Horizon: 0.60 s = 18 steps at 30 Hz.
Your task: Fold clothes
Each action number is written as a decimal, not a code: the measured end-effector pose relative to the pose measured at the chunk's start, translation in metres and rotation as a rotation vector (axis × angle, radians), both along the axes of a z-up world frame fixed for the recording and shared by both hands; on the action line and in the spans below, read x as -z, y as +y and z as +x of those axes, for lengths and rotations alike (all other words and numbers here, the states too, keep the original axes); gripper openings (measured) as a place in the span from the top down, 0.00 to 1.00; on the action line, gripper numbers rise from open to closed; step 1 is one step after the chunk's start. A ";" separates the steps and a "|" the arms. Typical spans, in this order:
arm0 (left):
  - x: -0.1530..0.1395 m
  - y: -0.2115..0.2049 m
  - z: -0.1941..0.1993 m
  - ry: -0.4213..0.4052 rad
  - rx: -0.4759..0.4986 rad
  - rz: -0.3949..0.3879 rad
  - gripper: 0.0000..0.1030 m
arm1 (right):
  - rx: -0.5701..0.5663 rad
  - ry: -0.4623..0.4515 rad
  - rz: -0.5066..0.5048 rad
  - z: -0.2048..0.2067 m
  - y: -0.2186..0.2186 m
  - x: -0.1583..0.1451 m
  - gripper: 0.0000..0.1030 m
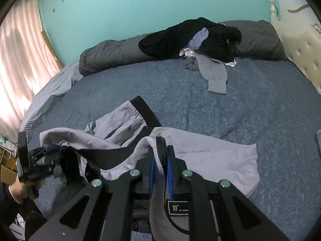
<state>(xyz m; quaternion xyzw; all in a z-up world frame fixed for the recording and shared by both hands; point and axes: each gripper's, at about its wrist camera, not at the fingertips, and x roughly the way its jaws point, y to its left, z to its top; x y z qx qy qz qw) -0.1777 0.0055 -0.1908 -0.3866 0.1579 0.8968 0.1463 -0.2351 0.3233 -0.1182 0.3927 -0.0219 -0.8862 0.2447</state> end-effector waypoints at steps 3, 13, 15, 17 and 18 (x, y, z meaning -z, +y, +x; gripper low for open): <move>0.009 0.007 0.000 0.016 -0.009 -0.024 0.42 | -0.002 -0.007 0.005 0.000 -0.003 0.003 0.90; 0.008 -0.014 -0.043 0.013 -0.149 -0.022 0.69 | -0.014 -0.010 0.021 0.000 0.000 0.012 0.90; 0.006 -0.018 -0.050 -0.011 -0.150 0.006 0.82 | -0.016 -0.016 0.023 0.000 0.001 0.016 0.90; 0.002 -0.020 -0.053 -0.024 -0.148 0.029 0.88 | -0.022 -0.013 0.028 0.003 0.000 0.018 0.90; -0.001 -0.020 -0.052 -0.017 -0.144 0.028 0.90 | -0.026 -0.004 0.029 0.005 -0.001 0.017 0.90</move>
